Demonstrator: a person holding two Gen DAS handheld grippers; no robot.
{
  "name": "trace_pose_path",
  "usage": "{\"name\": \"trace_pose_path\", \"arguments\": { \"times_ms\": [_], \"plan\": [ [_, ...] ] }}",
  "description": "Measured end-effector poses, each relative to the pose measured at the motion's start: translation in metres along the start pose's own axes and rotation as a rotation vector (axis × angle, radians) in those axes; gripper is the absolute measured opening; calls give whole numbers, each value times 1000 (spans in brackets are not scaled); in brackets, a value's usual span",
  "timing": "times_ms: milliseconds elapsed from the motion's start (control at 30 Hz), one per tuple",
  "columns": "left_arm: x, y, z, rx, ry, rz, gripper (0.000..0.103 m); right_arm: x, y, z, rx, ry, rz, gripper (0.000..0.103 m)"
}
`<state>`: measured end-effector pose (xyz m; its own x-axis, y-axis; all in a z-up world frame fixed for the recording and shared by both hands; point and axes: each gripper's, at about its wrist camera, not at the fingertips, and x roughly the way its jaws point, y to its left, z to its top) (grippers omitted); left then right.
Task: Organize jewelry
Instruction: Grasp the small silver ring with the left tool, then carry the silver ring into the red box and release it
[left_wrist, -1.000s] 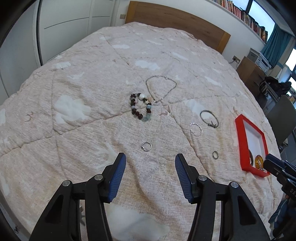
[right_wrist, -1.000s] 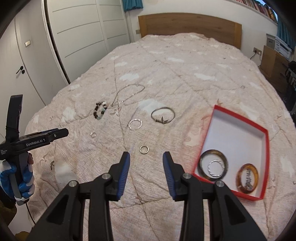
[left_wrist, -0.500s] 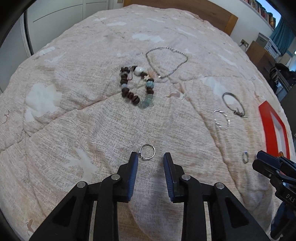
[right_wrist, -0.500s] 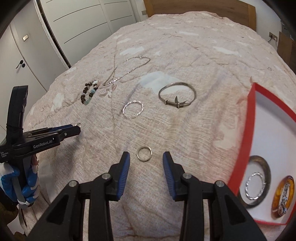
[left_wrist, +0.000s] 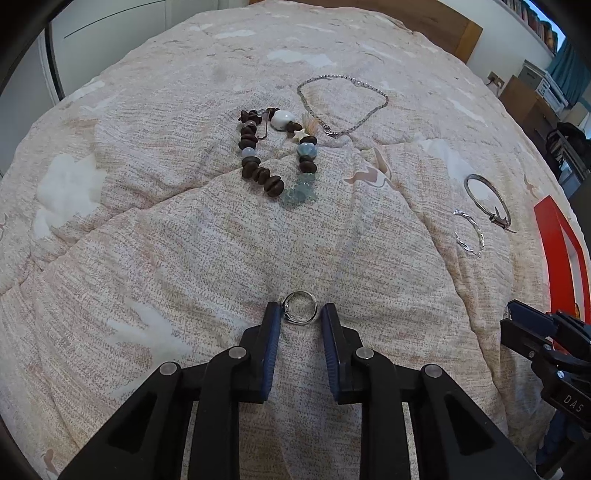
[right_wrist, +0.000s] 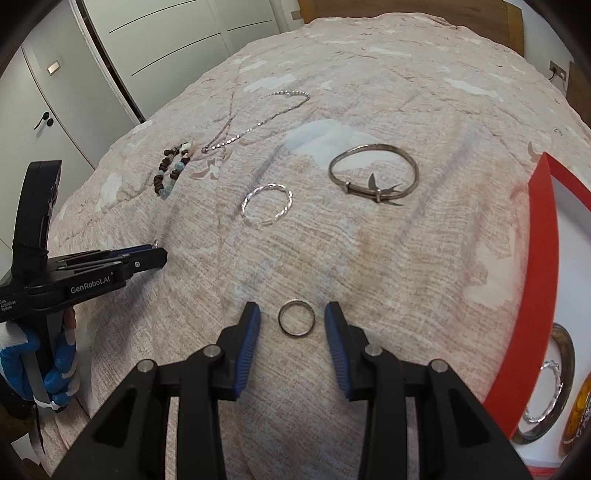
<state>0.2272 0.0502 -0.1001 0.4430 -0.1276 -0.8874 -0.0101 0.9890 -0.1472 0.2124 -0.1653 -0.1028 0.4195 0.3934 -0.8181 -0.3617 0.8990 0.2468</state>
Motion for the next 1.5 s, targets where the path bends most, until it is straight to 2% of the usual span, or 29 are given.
{"name": "trace_pose_path", "arguments": {
  "times_ms": [67, 200, 667, 1033, 1267, 1500],
  "plan": [
    [0, 1, 0, -1, 1, 4, 21, 3, 2, 0, -10, 4, 0, 34],
    [1, 1, 1, -6, 4, 10, 19, 5, -1, -1, -1, 10, 7, 19],
    [-19, -2, 2, -8, -19, 21, 19, -27, 8, -5, -11, -35, 29, 19],
    [-72, -14, 6, 3, -97, -16, 19, -87, 20, -8, -36, -123, -9, 19],
    [-107, -67, 14, 65, -157, -95, 19, -138, -1, -11, -6, -201, -80, 19],
    [-118, -144, 23, 171, -173, -173, 19, -183, -56, -18, 79, -268, -170, 19]
  ]
}}
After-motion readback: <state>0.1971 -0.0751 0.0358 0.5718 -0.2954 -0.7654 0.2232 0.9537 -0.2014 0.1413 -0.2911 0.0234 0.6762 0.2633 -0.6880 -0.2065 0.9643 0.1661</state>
